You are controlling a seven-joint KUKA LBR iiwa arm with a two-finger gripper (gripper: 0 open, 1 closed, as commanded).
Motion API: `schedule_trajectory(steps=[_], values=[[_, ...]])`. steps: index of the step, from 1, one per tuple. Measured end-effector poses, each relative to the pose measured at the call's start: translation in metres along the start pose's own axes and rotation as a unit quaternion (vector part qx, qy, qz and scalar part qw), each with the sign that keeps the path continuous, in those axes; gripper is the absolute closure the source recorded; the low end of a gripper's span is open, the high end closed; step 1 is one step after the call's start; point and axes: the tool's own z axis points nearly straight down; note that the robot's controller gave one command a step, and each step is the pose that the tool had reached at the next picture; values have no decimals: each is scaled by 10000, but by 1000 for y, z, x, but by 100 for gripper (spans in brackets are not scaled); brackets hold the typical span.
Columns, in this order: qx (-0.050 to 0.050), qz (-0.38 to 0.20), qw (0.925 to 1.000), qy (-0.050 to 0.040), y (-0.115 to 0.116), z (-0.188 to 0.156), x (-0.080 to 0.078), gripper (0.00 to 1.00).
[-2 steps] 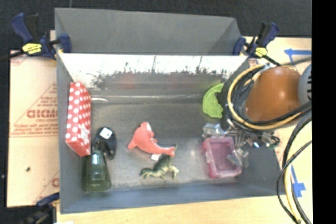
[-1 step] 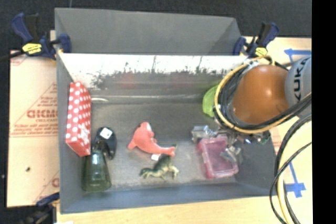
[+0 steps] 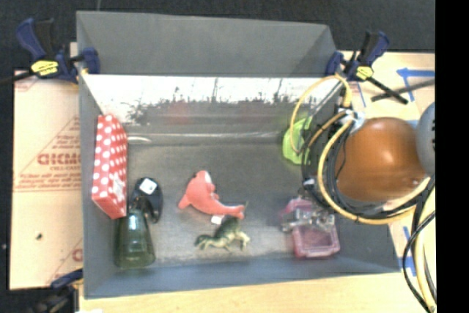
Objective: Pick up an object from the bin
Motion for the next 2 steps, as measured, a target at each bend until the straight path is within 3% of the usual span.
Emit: schedule_trajectory(steps=[2], values=[[0,-6,10000,-20,0,-5,-2,100]])
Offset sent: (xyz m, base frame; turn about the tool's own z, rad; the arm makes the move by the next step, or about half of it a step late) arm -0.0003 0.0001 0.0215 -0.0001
